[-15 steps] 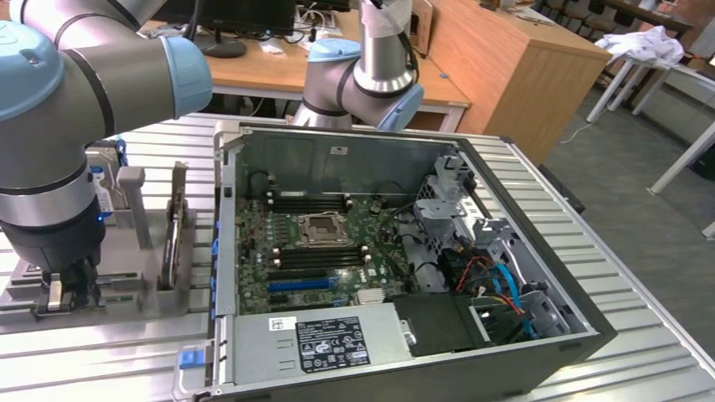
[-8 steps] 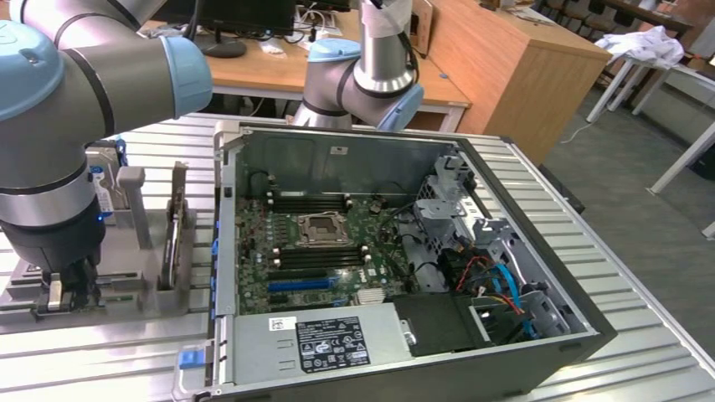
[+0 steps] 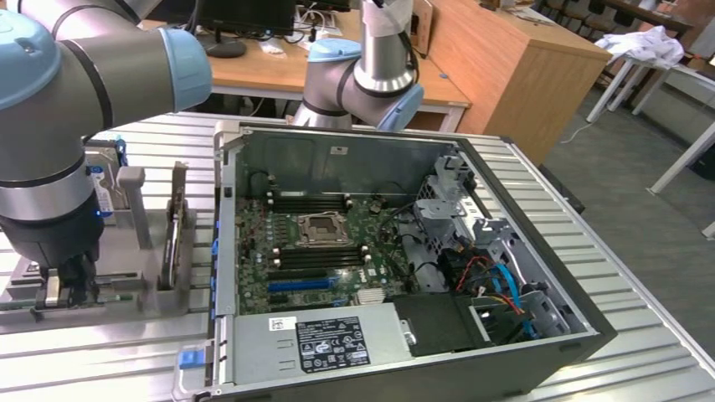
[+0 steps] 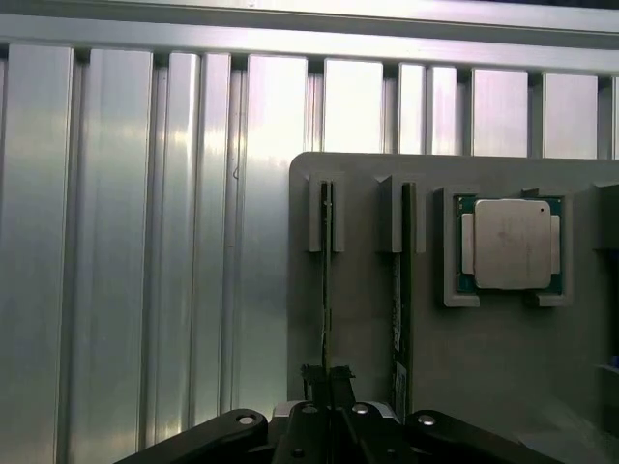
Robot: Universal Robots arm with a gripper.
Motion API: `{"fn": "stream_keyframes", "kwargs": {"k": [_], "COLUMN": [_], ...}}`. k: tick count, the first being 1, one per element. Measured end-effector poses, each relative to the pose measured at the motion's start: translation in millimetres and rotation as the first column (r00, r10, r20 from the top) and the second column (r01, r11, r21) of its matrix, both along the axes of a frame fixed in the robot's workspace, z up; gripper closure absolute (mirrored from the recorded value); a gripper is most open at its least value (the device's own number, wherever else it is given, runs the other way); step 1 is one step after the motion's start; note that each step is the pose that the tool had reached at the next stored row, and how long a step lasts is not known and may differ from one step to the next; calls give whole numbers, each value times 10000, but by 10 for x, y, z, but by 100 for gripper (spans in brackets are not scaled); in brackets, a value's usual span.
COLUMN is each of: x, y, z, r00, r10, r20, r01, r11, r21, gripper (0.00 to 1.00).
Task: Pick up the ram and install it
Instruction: 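Pick up the ram and move it above insertion slot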
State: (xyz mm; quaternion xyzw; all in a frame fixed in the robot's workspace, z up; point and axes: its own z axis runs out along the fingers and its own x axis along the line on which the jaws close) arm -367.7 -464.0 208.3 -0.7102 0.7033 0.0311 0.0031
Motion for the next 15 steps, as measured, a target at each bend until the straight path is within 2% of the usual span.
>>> {"fn": "stream_keyframes", "kwargs": {"k": [7,15], "x": [0,0], "y": [0,0], "z": [146,378], "r00": [10000,10000], "r10": [0,0], "r20": [0,0], "r01": [0,0], "r11": [10000,10000], "r21": [0,0], "gripper": [88,88]}}
